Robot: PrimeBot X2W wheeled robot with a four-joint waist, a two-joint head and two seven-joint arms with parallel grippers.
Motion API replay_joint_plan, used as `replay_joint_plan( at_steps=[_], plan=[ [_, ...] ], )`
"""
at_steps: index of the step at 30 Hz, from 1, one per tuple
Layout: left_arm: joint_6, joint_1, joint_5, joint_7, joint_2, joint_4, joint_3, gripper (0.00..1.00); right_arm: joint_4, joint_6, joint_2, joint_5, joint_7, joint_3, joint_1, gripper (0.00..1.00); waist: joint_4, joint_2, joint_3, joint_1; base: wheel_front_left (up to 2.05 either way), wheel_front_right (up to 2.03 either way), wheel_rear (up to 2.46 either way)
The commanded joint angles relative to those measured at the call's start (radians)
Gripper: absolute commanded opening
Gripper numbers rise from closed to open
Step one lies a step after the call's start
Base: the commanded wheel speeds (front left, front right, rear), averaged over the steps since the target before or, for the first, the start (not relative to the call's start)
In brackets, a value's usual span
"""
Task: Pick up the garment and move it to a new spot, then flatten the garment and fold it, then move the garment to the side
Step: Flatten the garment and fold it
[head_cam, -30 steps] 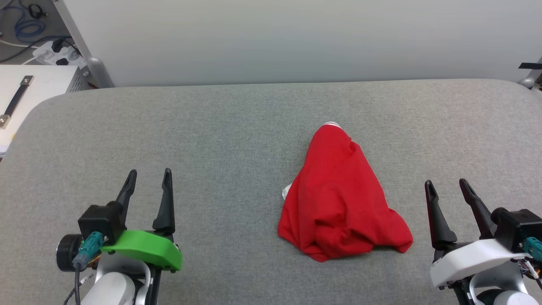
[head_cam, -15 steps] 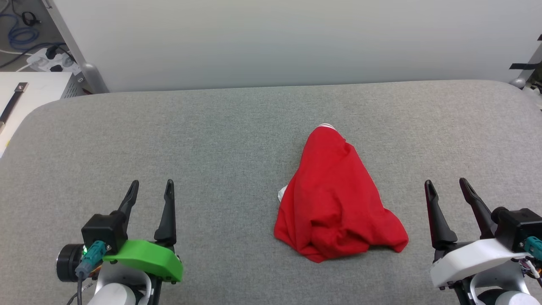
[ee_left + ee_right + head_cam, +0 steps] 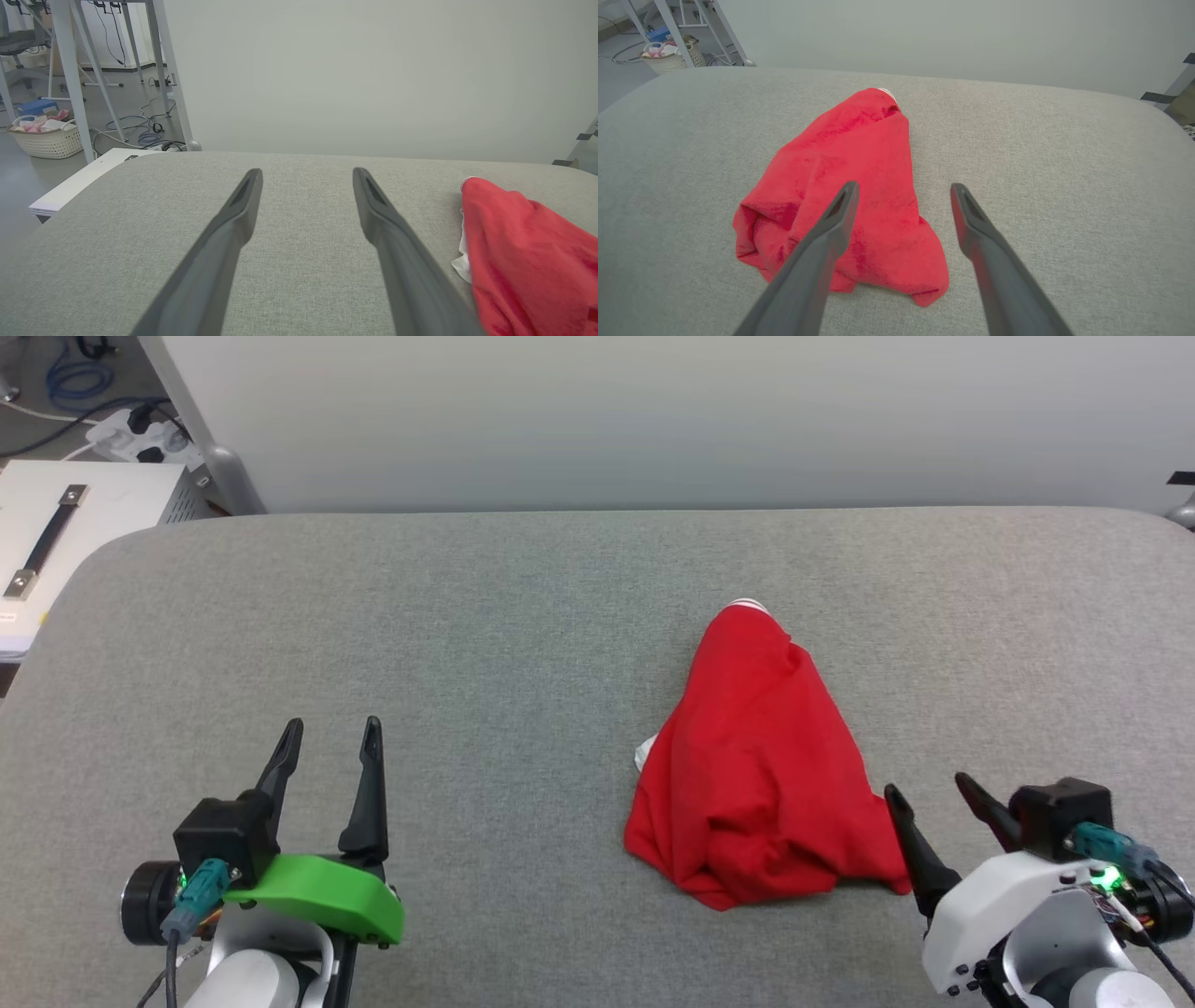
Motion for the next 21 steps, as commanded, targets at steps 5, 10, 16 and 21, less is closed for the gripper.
replay_joint_plan(
  at_steps=[5, 10, 16, 21],
  plan=[
    [0.001, -0.035, 0.007, -0.016, -0.016, -0.002, 0.008, 1.0, 0.024, -0.001, -0.131, 0.088, 0.184, 0.153, -0.086, 1.0, 0.059, 0.0, 0.025, 0.0, 0.0, 0.0, 0.0],
    [-0.006, -0.047, 0.011, -0.023, -0.034, 0.002, 0.01, 1.0, 0.045, -0.001, -0.225, 0.17, 0.314, 0.302, -0.161, 1.0, 0.096, 0.0, 0.039, 0.0, 0.0, 0.0, 0.0],
    [-0.03, -0.078, 0.021, -0.03, -0.069, 0.018, 0.013, 1.0, 0.153, -0.001, -0.321, 0.27, 0.421, 0.485, -0.28, 1.0, 0.158, 0.0, 0.09, 0.0, 0.0, 0.0, 0.0],
    [-0.047, -0.09, 0.029, -0.032, -0.092, 0.036, 0.022, 1.0, 0.241, -0.001, -0.342, 0.319, 0.435, 0.582, -0.322, 1.0, 0.183, 0.0, 0.114, 0.0, 0.0, 0.0, 0.0]
  ],
)
